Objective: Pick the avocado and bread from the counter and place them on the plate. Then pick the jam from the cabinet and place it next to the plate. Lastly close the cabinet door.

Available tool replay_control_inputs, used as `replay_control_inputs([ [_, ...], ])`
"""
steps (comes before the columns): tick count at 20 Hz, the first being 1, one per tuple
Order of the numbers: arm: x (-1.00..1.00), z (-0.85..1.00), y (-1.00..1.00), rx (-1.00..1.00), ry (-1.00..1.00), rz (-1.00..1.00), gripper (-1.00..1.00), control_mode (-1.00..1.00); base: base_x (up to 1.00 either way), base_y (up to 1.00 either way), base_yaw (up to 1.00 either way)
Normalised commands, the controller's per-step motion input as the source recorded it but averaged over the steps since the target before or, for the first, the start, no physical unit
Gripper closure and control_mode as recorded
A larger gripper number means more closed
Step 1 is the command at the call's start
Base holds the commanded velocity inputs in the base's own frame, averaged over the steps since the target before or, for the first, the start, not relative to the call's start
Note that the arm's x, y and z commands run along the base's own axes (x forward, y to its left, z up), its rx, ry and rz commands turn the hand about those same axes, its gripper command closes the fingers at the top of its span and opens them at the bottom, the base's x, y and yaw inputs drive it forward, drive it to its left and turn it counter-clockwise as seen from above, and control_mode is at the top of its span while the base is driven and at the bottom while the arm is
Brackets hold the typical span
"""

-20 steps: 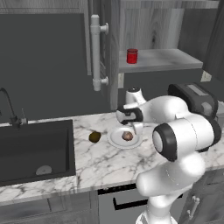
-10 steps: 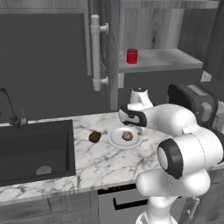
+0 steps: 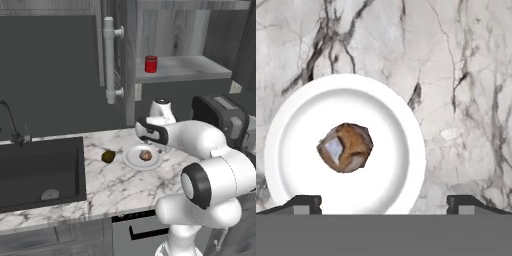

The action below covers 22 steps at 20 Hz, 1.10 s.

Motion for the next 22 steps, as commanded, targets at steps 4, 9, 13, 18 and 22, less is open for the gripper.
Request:
replay_control_inputs([
  [4,0.00,0.01,0.29,0.00,0.00,0.28,-1.00,-1.00,0.00,0.00,0.00],
  [9,0.00,0.00,0.35,0.00,0.00,0.26,-1.00,-1.00,0.00,0.00,0.00],
  [13,0.00,0.00,0.31,0.02,-0.02,0.21,-1.00,-1.00,0.00,0.00,0.00],
  [18,0.00,0.01,0.30,0.02,-0.04,0.19,-1.00,-1.00,0.00,0.00,0.00],
  [22,0.00,0.00,0.34,0.00,-0.05,0.15,-1.00,-1.00,0.00,0.00,0.00],
])
